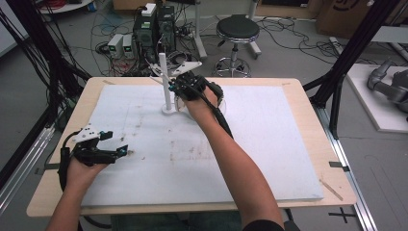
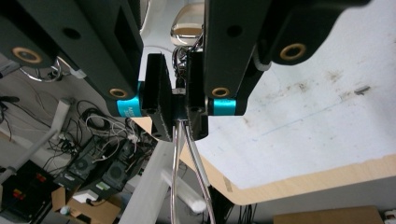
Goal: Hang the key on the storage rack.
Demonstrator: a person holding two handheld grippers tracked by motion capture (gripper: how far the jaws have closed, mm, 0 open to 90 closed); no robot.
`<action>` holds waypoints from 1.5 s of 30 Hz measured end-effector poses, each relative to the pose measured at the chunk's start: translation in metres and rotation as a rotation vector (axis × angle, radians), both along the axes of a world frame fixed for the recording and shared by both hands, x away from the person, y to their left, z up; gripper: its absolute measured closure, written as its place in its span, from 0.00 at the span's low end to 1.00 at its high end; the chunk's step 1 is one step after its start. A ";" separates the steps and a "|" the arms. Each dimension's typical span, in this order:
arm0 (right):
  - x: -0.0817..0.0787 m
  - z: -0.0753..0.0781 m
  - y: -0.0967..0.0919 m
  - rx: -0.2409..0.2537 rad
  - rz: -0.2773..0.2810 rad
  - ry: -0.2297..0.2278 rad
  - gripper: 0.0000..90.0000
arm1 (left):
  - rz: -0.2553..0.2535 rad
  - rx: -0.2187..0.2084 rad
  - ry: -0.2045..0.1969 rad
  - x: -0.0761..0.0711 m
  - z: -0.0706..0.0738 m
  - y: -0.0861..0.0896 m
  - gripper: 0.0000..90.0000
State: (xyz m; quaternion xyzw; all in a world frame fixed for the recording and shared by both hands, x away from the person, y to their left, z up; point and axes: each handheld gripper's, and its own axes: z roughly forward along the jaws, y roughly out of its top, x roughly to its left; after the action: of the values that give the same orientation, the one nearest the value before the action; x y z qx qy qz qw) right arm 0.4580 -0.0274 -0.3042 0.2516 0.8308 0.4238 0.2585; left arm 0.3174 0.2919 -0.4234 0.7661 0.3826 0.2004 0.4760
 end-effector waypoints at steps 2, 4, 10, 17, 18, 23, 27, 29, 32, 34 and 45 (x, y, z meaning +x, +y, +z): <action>0.001 -0.001 0.001 -0.003 -0.006 0.006 0.92 | 0.001 0.003 -0.001 0.000 0.000 0.000 0.15; 0.001 -0.002 0.001 -0.007 -0.007 0.009 0.92 | 0.000 0.002 0.001 0.000 0.000 0.001 0.15; 0.003 -0.004 0.001 -0.021 -0.010 0.018 0.92 | 0.000 0.003 0.000 0.000 0.000 0.000 0.15; 0.004 -0.009 0.002 -0.038 -0.014 0.042 0.92 | -0.002 0.004 -0.001 0.000 0.001 0.001 0.15; 0.004 -0.009 0.002 -0.039 -0.015 0.046 0.92 | 0.000 0.001 -0.001 0.000 0.001 0.001 0.15; 0.004 -0.011 0.002 -0.040 -0.019 0.049 0.92 | -0.001 0.002 -0.001 0.000 0.001 0.001 0.15; 0.004 -0.015 0.000 -0.046 -0.023 0.051 0.92 | -0.005 0.003 -0.004 0.000 0.002 -0.001 0.15; 0.004 -0.016 -0.001 -0.051 -0.026 0.054 0.92 | -0.007 0.003 -0.003 0.000 0.001 -0.002 0.15; 0.004 -0.014 -0.002 -0.064 -0.027 0.042 0.92 | -0.006 0.004 -0.002 0.000 0.001 -0.002 0.15; 0.003 -0.013 -0.002 -0.069 -0.033 0.037 0.92 | -0.007 0.006 -0.002 0.000 0.001 -0.001 0.15; 0.004 -0.003 0.008 -0.143 -0.044 0.047 0.93 | -0.011 0.006 -0.005 0.000 0.002 -0.002 0.15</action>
State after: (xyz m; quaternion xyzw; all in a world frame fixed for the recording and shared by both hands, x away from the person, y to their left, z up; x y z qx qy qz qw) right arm 0.4619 -0.0197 -0.3068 0.2607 0.8591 0.3513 0.2655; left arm 0.3173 0.2898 -0.4214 0.7691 0.3767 0.2006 0.4758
